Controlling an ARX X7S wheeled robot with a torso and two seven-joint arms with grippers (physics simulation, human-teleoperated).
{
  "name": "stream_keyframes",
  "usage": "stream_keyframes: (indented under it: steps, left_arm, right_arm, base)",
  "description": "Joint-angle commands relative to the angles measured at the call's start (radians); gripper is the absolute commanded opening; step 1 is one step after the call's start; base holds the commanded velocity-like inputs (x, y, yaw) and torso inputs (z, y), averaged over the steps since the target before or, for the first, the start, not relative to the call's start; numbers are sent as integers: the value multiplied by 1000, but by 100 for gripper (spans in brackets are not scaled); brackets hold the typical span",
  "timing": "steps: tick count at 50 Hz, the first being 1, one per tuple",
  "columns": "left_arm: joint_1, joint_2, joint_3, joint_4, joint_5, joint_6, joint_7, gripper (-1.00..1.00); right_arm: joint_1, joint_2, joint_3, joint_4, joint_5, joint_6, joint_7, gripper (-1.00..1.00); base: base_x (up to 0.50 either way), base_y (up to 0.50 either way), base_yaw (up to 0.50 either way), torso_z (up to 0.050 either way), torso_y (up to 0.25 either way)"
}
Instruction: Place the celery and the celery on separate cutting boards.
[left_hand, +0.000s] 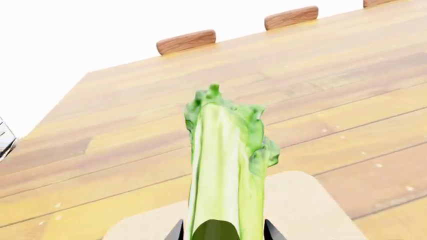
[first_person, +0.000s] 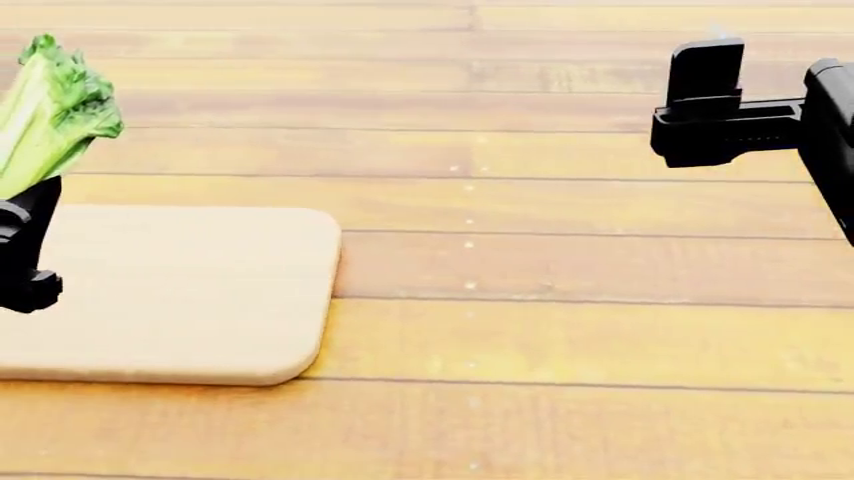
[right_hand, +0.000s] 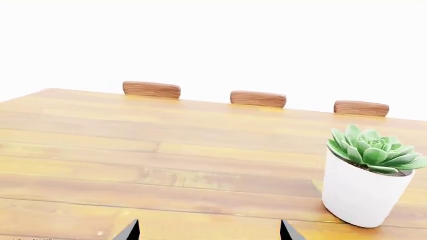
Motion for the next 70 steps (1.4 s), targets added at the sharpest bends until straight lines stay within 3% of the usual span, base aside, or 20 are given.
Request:
stream_keyframes:
  steps: [1, 15, 25, 55, 56, 70]
  left_arm:
    - [9, 43, 25, -50, 63, 62, 68, -100]
    - [-92, 222, 228, -338, 323, 189, 251, -100]
    - [-50, 263, 301, -452, 414, 270, 314, -100]
    - [49, 229, 301, -453, 420, 307, 298, -100]
    - [48, 229, 301, -451, 420, 306, 295, 100]
    - [15, 189, 239, -323, 328, 238, 240, 100]
  right_arm:
    - [-5, -13, 19, 3, 4, 2, -5, 100]
    - [-7, -14, 24, 6, 15, 5, 9, 100]
    - [-9, -15, 28, 9, 23, 2, 5, 100]
    - [-11, -18, 35, 17, 49, 6, 10, 100]
    - [-11, -18, 36, 18, 51, 6, 12, 100]
    - [-7, -19, 37, 26, 70, 20, 21, 100]
  base:
    - [0, 0, 0, 0, 0]
    - [0, 0, 0, 1, 1]
    - [0, 0, 0, 0, 0]
    - [0, 0, 0, 0, 1]
    - [0, 0, 0, 0, 0]
    - [0, 0, 0, 0, 1]
